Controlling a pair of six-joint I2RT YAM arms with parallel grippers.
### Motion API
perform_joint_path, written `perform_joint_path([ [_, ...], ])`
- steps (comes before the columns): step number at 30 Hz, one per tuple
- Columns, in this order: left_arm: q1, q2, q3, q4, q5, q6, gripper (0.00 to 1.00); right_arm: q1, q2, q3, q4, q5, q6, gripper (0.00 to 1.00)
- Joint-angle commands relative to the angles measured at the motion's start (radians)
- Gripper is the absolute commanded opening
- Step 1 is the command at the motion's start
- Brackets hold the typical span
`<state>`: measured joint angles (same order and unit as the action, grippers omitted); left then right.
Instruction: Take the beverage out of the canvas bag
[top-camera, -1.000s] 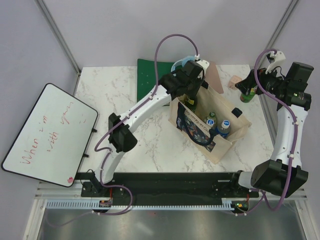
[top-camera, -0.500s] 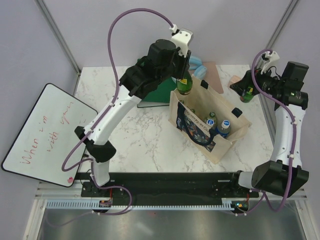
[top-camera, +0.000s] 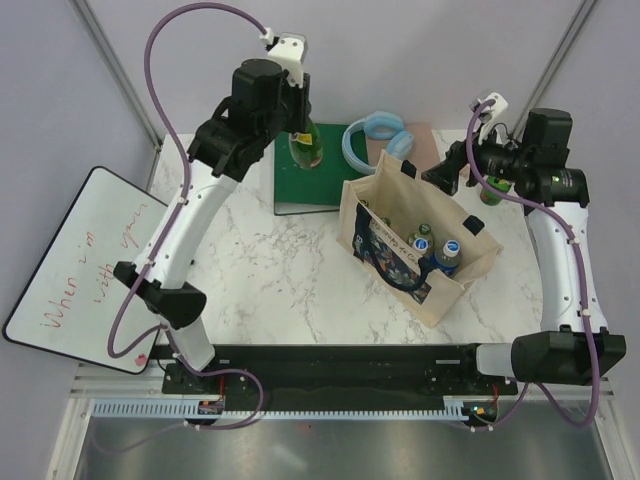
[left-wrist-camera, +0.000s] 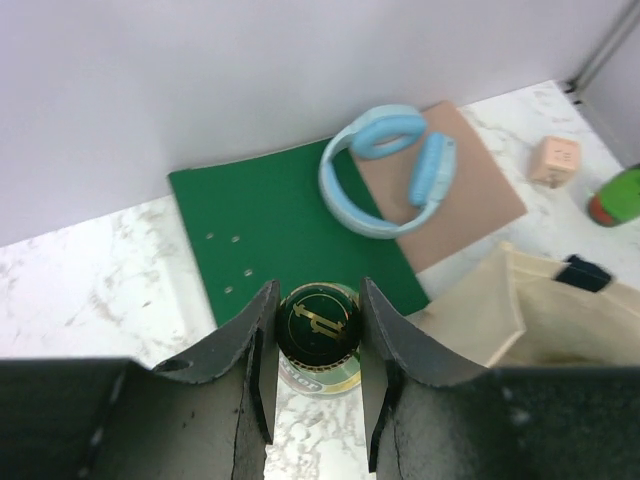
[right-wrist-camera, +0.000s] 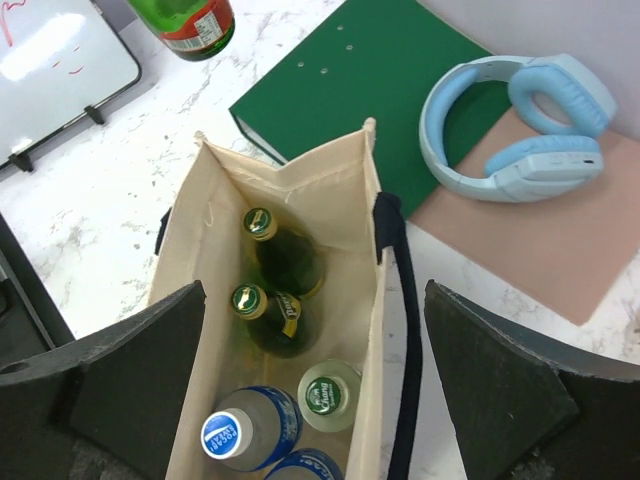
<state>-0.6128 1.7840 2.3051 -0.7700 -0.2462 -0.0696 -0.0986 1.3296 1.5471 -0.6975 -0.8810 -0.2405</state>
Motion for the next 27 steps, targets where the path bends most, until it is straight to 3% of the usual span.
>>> perform_joint_path([
  [1,0.114,-0.174,-0.157,0.234,-0.027,-0.015,0.02,0.048,0.010,0.024,-0.005,0.010,-0.042,0.98],
  [8,0.271,-0.296,-0.594,0.507,-0.050,-0.036,0.02,0.092,0.008,-0.001,-0.005,0.030,-0.048,0.98],
  [13,0.370,-0.291,-0.775,0.674,-0.047,-0.052,0.02,0.135,0.000,-0.028,-0.005,0.039,-0.062,0.98],
  [18,0.419,-0.230,-0.831,0.821,-0.053,-0.068,0.02,0.151,-0.001,-0.059,-0.003,0.045,-0.066,0.98],
  [27,0.467,-0.005,-0.688,0.859,-0.031,-0.099,0.02,0.174,-0.007,-0.090,-0.007,0.074,-0.077,0.98],
])
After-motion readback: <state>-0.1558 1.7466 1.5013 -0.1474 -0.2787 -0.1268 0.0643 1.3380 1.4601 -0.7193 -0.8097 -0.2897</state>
